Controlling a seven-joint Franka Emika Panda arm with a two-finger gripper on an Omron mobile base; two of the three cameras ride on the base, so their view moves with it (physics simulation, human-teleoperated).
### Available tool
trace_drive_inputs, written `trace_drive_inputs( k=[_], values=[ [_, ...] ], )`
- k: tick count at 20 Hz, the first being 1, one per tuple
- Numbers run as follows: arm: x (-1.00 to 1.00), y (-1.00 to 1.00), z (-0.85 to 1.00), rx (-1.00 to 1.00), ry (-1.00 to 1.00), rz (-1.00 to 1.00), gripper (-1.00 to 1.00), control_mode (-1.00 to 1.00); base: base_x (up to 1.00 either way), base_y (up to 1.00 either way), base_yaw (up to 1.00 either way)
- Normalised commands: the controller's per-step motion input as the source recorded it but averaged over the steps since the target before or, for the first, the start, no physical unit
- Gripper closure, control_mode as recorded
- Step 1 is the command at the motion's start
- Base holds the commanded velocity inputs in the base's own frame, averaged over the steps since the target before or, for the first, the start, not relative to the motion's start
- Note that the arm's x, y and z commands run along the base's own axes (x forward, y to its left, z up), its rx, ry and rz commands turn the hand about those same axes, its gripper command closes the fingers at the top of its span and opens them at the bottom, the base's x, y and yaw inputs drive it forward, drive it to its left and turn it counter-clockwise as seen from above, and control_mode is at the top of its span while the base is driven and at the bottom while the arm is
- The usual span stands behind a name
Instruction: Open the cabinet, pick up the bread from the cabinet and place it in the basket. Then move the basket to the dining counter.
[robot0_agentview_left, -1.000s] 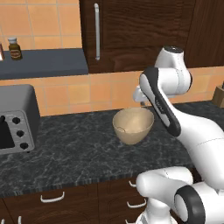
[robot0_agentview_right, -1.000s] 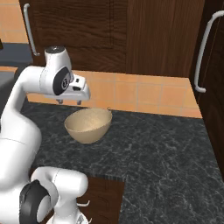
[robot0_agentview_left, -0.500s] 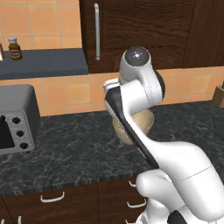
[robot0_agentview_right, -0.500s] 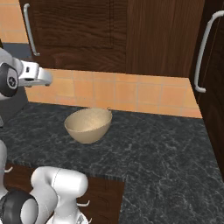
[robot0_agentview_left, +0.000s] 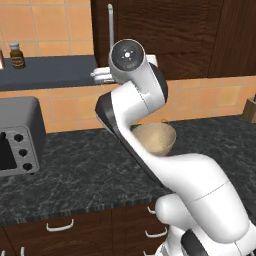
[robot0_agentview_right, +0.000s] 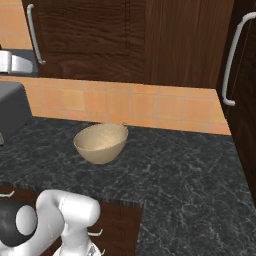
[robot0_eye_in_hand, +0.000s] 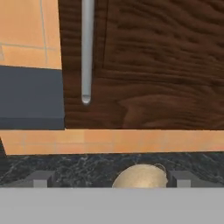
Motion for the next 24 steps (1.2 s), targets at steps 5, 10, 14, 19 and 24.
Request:
trace_drive_inputs(
  k=[5,10,14,19,24],
  values=[
    [0.55,0.1,0.27,0.1,-0.01,0.0,-1.0,-1.0,0.0,0.0,0.0],
    [0.7,0.0,0.02,0.04,0.0,0.01,-1.0,-1.0,0.0,0.0,0.0],
    [0.75,0.01,-0.07,0.0,-0.02,0.04,-1.0,-1.0,0.0,0.0,0.0],
    [0.61,0.0,-0.11,0.0,-0.06,0.01,-1.0,-1.0,0.0,0.0,0.0],
    [0.6,0.0,-0.17,0.0,-0.06,0.0,1.0,-1.0,0.0,0.0,0.0]
  ],
)
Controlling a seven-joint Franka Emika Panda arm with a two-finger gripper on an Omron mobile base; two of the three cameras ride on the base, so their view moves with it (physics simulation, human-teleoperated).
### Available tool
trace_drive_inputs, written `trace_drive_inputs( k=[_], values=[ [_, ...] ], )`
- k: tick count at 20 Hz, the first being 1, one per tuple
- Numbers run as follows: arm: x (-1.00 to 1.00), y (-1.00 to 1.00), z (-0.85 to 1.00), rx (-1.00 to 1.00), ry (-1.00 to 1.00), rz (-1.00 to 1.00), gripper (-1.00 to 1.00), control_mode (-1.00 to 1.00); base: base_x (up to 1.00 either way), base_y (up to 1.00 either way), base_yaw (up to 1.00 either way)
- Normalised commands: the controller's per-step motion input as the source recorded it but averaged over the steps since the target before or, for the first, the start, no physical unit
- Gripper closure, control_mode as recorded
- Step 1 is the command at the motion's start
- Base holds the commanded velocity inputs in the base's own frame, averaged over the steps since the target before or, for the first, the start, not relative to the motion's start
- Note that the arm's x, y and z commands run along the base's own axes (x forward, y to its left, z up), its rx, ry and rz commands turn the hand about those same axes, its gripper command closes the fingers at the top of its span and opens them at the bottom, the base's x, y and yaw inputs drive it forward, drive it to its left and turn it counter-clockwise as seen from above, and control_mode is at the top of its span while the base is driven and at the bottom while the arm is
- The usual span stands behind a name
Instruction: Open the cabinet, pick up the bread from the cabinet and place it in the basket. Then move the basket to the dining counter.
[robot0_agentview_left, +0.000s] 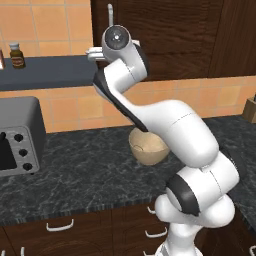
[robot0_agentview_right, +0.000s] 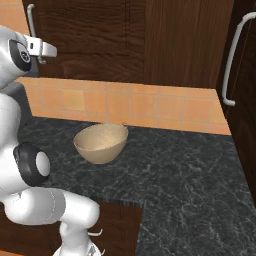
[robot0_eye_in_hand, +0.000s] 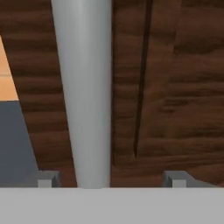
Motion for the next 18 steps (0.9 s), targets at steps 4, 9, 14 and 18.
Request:
trace_drive_inputs(
  k=[4,9,14,18],
  values=[
    [0.43,-0.04,-0.04,0.0,-0.01,0.0,1.0,-1.0,0.0,0.0,0.0],
    [-0.08,-0.24,0.0,0.0,0.0,0.0,1.0,-1.0,0.0,0.0,0.0],
    [-0.77,-0.28,0.0,0.0,0.01,0.0,1.0,-1.0,0.0,0.0,0.0],
    [-1.0,-0.29,0.0,0.0,0.0,0.0,1.0,-1.0,0.0,0.0,0.0]
  ],
)
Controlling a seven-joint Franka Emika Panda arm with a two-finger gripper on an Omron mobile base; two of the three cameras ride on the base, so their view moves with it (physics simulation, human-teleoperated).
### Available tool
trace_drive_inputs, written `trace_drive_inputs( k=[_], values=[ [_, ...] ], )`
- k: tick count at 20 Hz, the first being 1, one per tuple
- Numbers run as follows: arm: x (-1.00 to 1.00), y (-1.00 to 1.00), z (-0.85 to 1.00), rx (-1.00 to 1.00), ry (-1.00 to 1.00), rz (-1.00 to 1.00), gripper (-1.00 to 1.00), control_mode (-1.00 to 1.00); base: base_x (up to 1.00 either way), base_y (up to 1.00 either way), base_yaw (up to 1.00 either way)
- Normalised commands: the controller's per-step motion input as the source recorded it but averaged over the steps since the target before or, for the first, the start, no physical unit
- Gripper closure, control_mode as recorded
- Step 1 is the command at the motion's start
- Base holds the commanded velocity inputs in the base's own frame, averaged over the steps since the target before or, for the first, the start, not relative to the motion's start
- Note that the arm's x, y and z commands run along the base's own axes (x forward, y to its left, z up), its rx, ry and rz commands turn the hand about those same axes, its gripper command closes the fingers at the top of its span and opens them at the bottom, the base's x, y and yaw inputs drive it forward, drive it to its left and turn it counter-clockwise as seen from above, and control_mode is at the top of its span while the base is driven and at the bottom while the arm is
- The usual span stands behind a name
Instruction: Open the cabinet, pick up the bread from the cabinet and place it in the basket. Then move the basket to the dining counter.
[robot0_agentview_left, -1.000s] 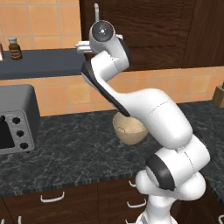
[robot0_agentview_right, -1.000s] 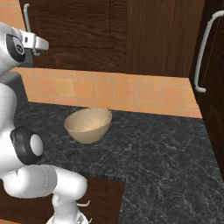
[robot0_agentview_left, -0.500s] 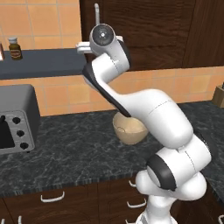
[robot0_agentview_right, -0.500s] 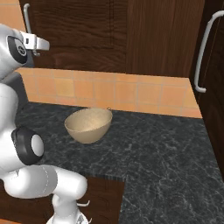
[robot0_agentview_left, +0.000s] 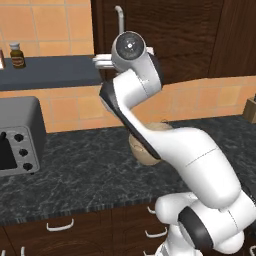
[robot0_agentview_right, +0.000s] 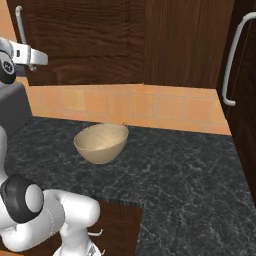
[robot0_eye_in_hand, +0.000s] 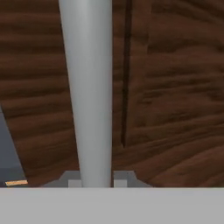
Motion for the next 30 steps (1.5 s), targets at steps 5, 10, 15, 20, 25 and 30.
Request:
trace_drive_inputs(
  k=[5,10,15,20,25,30],
  values=[
    [-1.0,-0.29,0.0,0.0,0.03,0.0,1.0,-1.0,0.0,0.0,0.0],
    [-1.0,-0.33,0.0,0.0,0.04,0.0,1.0,-1.0,0.0,0.0,0.0],
    [-0.94,-0.12,-0.01,0.0,0.12,0.0,-1.0,-1.0,0.0,0.0,0.0],
    [-1.0,0.26,-0.23,-0.21,0.06,0.0,-1.0,-1.0,0.0,0.0,0.0],
    [-0.29,1.0,0.0,-0.74,0.0,0.0,-1.0,-1.0,0.0,0.0,0.0],
    [0.73,1.0,0.0,-0.73,0.19,-0.01,-1.0,-1.0,0.0,0.0,0.0]
  ],
)
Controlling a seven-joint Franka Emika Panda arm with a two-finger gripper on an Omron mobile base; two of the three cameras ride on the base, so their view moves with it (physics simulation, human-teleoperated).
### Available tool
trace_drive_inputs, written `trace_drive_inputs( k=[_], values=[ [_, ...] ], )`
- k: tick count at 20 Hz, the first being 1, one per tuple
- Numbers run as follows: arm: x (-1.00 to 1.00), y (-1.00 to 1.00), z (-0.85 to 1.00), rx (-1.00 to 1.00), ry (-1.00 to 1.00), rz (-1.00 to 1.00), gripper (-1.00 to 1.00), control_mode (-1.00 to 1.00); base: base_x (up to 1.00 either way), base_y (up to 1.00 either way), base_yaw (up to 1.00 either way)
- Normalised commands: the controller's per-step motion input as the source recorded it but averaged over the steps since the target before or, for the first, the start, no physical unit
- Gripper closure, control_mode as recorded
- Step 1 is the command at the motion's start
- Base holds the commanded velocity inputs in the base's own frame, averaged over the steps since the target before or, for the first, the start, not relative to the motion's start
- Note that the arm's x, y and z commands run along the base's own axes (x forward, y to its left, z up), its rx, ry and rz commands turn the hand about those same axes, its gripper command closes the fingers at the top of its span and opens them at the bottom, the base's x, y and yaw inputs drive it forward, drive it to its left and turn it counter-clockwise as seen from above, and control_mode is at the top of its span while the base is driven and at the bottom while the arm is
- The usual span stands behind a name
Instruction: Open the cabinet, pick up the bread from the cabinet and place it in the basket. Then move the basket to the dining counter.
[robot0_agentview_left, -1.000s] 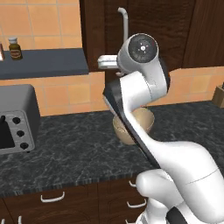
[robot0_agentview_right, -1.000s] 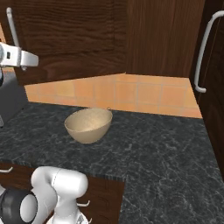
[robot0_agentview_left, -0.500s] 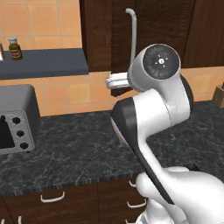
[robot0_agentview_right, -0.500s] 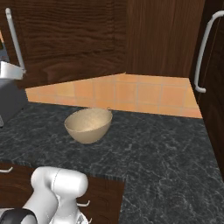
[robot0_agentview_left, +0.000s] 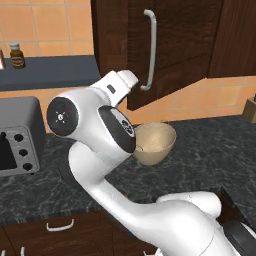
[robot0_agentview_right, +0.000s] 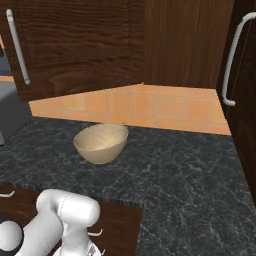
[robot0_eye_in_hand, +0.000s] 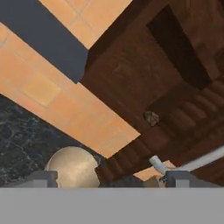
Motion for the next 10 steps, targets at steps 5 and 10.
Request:
trace_drive_inputs(
  k=[5,10],
  values=[
    [0.98,0.64,-0.36,-0.48,0.3,-0.13,-1.0,-1.0,0.0,0.0,0.0],
    [1.0,-0.07,-0.35,-0.22,0.38,-0.22,-1.0,-1.0,0.0,0.0,0.0]
  ],
)
